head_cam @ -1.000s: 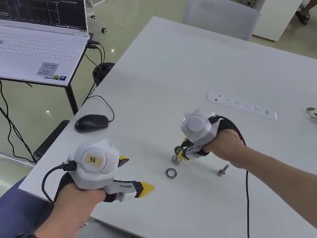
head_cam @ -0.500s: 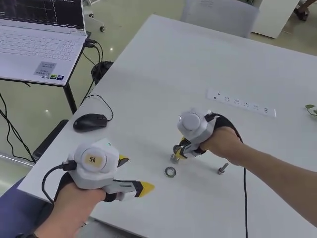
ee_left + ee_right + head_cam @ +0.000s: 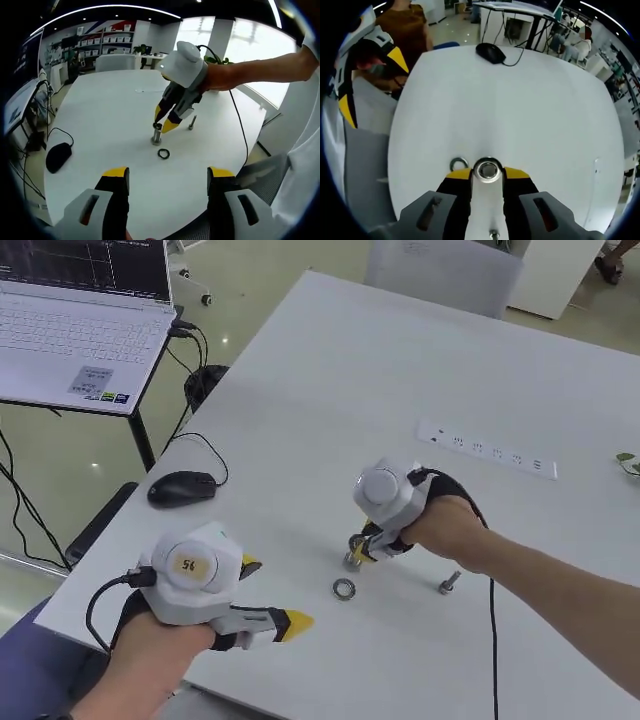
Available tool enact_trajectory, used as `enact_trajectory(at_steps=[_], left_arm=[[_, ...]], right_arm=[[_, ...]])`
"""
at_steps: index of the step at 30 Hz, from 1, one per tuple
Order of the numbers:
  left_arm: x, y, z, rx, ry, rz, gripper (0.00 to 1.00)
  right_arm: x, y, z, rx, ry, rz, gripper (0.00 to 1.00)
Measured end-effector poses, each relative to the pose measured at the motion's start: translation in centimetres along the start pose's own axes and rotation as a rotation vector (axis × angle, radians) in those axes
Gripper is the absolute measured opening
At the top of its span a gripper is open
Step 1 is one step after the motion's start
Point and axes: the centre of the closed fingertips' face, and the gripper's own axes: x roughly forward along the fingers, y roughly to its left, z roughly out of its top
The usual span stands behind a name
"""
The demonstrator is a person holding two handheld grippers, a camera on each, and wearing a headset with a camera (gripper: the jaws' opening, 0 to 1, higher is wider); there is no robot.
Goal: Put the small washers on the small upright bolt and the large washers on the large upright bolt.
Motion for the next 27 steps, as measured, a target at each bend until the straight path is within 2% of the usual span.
enact_trajectory(at_steps=[11,27], left_arm=[[0.2,-0.1,0.1,0.002,0.000,-0.002,0.62],[0.2,0.0,-0.4,-0.006,0.007,0.000,0.62]], right_arm=[[0.8,0.3,-0.3,-0.004,0.020,0.008,0.24],[3.4,0.9,-1.7,0.025,0.041,0.011,0.24]])
